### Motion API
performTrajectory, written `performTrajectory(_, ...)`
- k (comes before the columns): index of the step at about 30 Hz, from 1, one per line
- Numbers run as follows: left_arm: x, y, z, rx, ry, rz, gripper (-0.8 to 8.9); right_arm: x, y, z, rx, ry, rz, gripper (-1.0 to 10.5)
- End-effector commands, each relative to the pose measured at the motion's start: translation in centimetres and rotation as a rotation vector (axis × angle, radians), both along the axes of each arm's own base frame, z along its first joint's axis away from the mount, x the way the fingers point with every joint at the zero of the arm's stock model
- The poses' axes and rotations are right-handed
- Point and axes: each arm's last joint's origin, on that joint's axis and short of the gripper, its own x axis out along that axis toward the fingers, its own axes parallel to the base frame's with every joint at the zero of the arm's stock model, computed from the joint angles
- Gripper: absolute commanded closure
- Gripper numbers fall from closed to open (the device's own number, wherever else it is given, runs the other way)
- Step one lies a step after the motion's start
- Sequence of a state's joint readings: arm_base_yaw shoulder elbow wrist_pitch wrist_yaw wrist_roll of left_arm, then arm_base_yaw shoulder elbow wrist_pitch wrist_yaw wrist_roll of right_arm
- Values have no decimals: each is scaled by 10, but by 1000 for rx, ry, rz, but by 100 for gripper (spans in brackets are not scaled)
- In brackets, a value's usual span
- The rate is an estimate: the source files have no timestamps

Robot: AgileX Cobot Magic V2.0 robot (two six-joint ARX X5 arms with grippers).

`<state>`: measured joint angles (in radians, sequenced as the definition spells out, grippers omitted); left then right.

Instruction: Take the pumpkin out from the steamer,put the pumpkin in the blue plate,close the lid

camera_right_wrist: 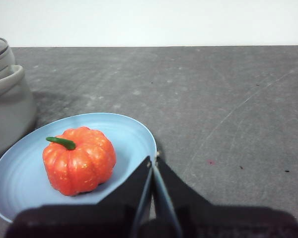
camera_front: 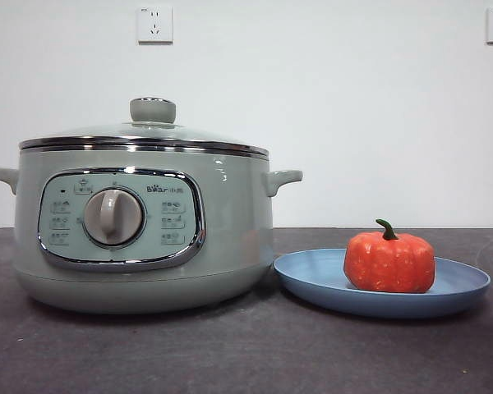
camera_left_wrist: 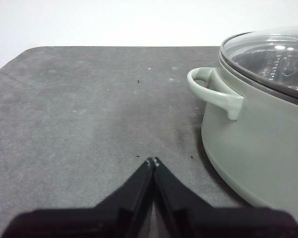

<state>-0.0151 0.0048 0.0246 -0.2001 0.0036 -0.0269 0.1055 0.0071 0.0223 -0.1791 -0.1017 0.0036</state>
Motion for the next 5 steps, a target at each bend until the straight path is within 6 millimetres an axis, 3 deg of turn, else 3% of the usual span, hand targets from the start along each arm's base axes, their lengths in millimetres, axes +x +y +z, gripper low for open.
performTrajectory(1, 1, 0, -5, -5, 13, 4, 817, 1, 0, -4, 7, 12, -3, 946)
performTrajectory(5, 1, 0, -5, -5, 13, 3, 817, 1, 0, -4, 7, 12, -3, 946)
